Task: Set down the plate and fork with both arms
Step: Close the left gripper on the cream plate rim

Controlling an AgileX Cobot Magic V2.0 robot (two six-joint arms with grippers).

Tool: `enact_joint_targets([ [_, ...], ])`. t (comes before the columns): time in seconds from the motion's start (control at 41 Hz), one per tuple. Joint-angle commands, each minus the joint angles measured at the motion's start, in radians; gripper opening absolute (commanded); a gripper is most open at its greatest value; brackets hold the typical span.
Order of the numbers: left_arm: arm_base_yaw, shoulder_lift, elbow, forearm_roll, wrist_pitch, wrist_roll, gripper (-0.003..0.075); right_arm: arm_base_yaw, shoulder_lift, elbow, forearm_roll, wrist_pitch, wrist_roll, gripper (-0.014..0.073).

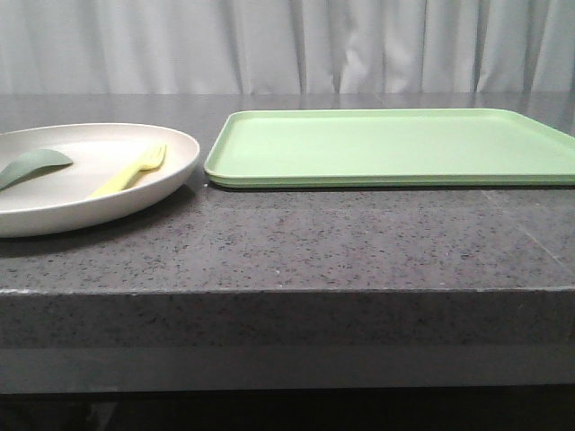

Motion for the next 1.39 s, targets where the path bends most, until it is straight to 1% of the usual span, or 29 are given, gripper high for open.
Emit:
enact_joint_targets([
  [0.0,-0.004,0.023,-0.041,-0.007,-0.019,0.003,0.0600,-0.006,0.011,-0.038,-0.002,-0.074,-0.009,0.0644],
  [0.244,-0.004,0.106,-0.041,-0.007,-0.023,0.003,0.0600,-0.006,0.011,-0.038,-0.002,-0.074,-0.009,0.0644],
  [0.487,-0.004,0.126,-0.041,-0.008,-0.023,0.003,0.0599,-0.006,0.011,-0.038,-0.002,-0.075,-0.009,0.0644],
  [0.536,-0.004,0.126,-0.041,-0.008,-0.023,0.003,0.0585,-0.006,0.011,-0.038,-0.002,-0.075,-0.009,0.0644],
  [0.585,-0.004,0.126,-0.042,-0.010,-0.023,0.003,0.0556,-0.006,0.011,-0.038,-0.002,-0.075,-0.009,0.0644],
  [0.633,-0.004,0.126,-0.042,-0.010,-0.023,0.003,0.0498,-0.006,0.011,-0.038,-0.002,-0.075,-0.009,0.0644],
  [0.706,-0.004,0.126,-0.042,-0.010,-0.023,0.003,0.0381,-0.006,0.011,-0.038,-0.002,-0.075,-0.009,0.0644],
  [0.828,-0.004,0.126,-0.042,-0.012,-0.023,0.003,0.0136,-0.006,0.011,-0.038,-0.002,-0.075,-0.009,0.0644],
  [0.926,-0.004,0.126,-0.042,-0.012,-0.023,0.003,-0.0021,-0.006,0.011,-0.038,-0.002,-0.075,-0.009,0.0644],
  [1.194,0.001,0.111,-0.047,-0.016,-0.003,0.003,-0.0018,-0.006,0.011,-0.038,-0.002,-0.075,-0.009,0.0644],
  [1.364,0.053,0.072,-0.060,-0.114,-0.021,0.007,-0.0018,-0.006,0.011,-0.038,-0.002,-0.076,-0.009,0.0644],
])
